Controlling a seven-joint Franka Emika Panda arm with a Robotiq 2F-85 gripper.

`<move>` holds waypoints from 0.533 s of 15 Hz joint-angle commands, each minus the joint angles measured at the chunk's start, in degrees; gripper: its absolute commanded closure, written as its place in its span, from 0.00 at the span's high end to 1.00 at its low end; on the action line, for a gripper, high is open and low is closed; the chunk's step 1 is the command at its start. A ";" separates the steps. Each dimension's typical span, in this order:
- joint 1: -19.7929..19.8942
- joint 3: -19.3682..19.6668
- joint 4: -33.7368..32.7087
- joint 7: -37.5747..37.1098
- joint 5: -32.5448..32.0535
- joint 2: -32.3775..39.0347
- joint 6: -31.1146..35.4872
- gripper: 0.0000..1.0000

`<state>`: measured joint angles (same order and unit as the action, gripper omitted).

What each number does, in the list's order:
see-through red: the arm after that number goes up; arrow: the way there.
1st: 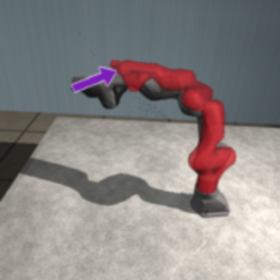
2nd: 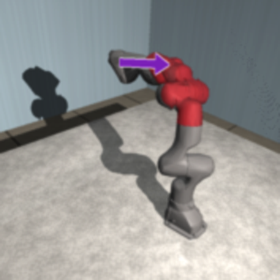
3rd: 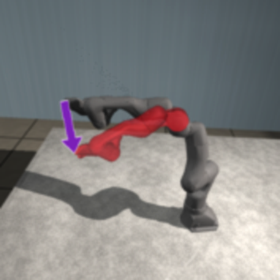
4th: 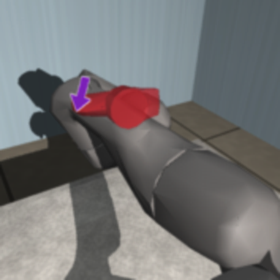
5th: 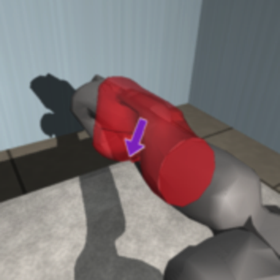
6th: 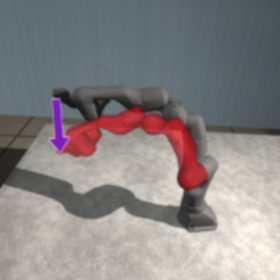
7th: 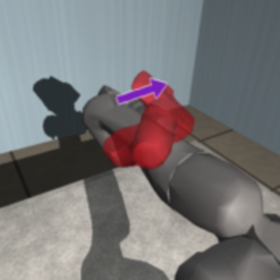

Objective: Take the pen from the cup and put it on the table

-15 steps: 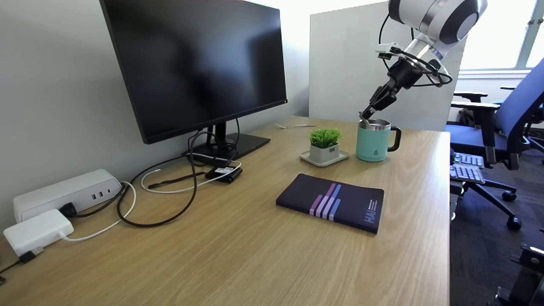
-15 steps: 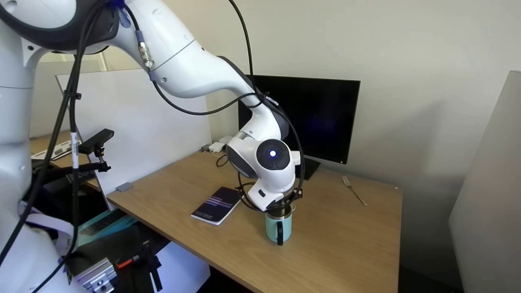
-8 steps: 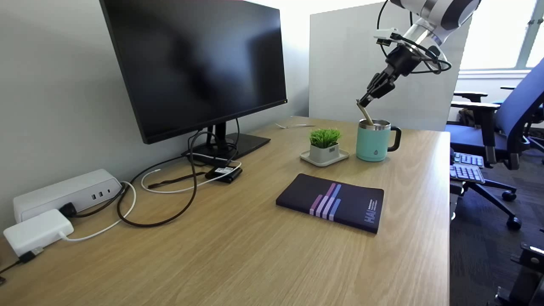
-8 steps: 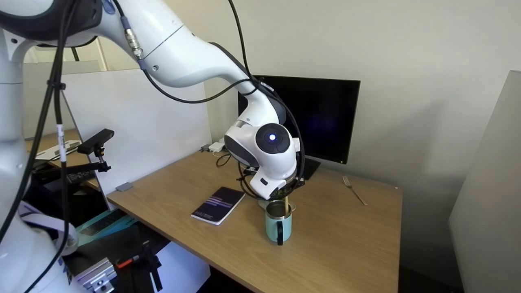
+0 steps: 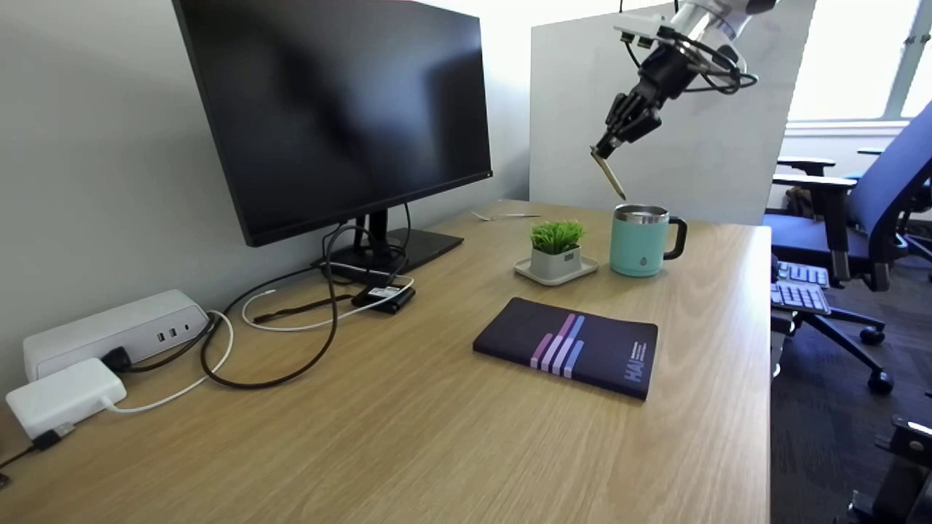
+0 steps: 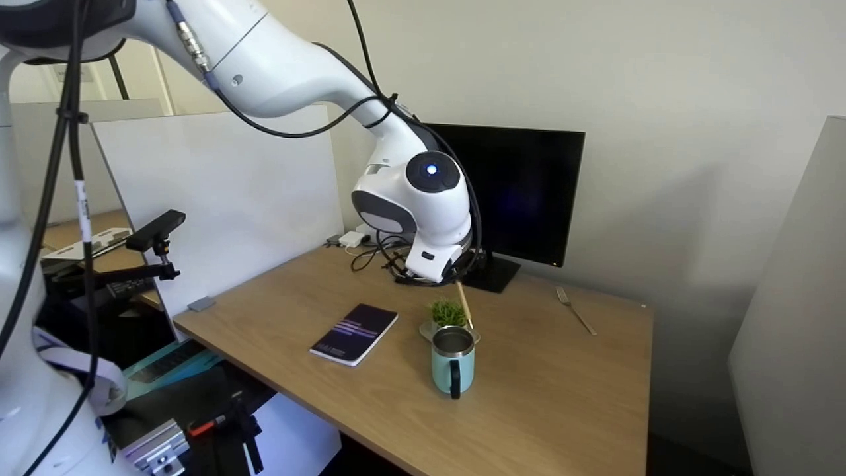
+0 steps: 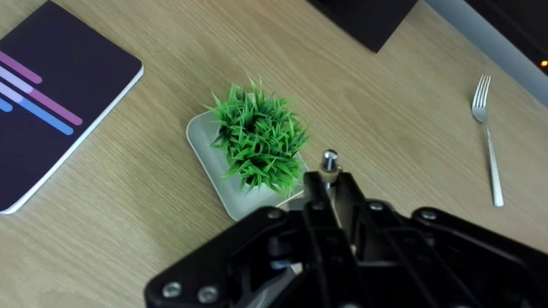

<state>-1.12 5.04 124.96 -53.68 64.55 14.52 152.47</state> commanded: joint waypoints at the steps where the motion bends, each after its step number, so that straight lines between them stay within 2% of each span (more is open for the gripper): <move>1: -0.69 -0.78 0.58 0.99 -5.37 -1.80 1.69 0.03; 8: -1.33 -2.80 0.24 6.10 -16.33 -2.96 -0.84 0.03</move>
<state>-2.85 3.19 124.91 -51.17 51.65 12.58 152.98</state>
